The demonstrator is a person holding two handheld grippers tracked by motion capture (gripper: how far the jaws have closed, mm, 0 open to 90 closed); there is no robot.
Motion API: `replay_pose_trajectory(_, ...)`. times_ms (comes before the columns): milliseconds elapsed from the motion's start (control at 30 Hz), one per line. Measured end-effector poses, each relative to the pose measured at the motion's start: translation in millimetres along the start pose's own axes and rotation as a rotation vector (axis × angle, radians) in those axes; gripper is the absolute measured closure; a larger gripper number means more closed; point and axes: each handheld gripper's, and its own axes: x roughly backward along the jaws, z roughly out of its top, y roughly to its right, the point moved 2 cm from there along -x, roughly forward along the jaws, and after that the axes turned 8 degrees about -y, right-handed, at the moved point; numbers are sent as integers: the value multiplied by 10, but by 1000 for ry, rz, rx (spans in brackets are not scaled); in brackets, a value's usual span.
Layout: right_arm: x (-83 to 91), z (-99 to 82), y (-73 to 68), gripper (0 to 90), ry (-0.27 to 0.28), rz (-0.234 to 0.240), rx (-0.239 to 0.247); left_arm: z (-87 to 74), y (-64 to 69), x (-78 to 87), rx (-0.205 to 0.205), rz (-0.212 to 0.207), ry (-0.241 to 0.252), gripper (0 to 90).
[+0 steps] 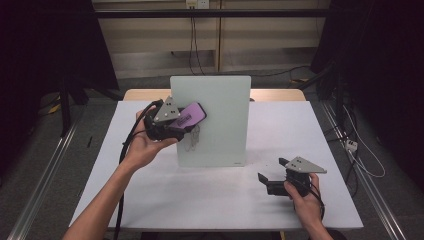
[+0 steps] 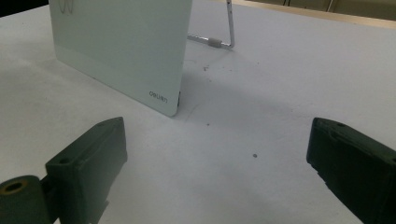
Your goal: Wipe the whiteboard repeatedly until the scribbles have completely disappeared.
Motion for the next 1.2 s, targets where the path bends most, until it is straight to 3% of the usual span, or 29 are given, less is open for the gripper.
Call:
replay_pose_trajectory(267, 1, -1, -2, 53, 0, 1, 1, -150, 142, -100, -27, -42, -49, 408)
replay_pose_trajectory(667, -3, 1, -2, 52, -1, 0, 1, -246, 222, -170, -30, -82, -68, 409)
replay_pose_trajectory(867, -7, 2, -5, 52, -2, 1, 3, -155, 106, -95, -14, -75, -35, 409)
replay_pose_trajectory(1000, -5, 2, -5, 53, -1, 2, 5, -31, -7, -13, -14, -42, -15, 409)
replay_pose_trajectory(1200, -5, 2, -4, 52, -1, 1, 6, 93, -130, 63, 23, -17, 32, 409)
